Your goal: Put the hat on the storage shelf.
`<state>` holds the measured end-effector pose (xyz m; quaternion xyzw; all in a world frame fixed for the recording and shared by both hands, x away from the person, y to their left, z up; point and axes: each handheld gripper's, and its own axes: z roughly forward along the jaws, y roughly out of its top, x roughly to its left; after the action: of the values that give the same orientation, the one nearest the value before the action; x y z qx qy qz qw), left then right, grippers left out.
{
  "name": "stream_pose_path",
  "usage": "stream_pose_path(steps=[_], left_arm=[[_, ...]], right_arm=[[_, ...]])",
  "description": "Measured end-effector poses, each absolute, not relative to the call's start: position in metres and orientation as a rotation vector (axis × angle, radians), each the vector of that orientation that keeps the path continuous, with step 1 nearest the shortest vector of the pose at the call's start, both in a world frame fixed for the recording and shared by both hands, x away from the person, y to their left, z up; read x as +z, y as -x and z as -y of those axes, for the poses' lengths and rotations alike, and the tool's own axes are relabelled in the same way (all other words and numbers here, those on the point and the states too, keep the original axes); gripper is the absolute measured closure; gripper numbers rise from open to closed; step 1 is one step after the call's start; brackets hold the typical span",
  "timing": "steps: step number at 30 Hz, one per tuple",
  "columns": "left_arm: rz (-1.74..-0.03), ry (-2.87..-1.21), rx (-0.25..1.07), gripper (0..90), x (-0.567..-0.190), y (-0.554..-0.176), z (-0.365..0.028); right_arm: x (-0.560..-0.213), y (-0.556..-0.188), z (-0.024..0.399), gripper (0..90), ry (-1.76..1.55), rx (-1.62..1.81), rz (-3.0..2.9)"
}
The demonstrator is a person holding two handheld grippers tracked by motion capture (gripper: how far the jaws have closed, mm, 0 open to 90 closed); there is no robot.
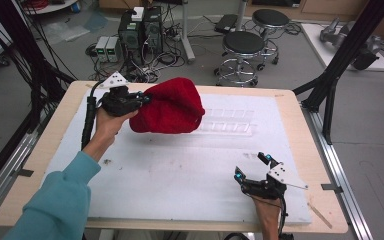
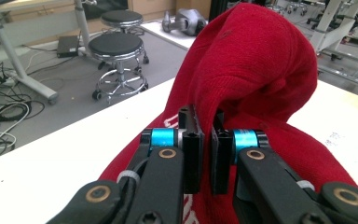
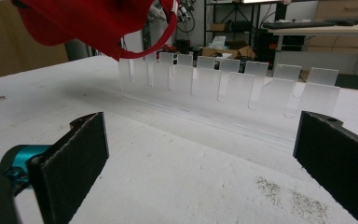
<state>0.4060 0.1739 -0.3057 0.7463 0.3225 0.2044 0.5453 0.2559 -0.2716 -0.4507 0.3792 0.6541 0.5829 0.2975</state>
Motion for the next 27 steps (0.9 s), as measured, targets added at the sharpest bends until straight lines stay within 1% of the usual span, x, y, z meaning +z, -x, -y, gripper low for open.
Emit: stream_pose_path(steps=[9, 18, 27], left_arm=[[-0.743, -1.706, 0.486, 86.4, -0.293, -0.377, -0.174], [-0.748, -1.693, 0.452, 86.4, -0.303, -0.350, -0.167], [-0.764, -1.643, 0.434, 86.4, -0.308, -0.336, -0.155]], right_arm=[[-0.446, -0.254, 0.266, 2.0, -0.975, 1.563, -1.739], [-0.428, -0.247, 0.256, 2.0, -0.897, 1.610, -1.736], [-0.411, -0.241, 0.236, 2.1, -0.820, 1.690, -1.734]])
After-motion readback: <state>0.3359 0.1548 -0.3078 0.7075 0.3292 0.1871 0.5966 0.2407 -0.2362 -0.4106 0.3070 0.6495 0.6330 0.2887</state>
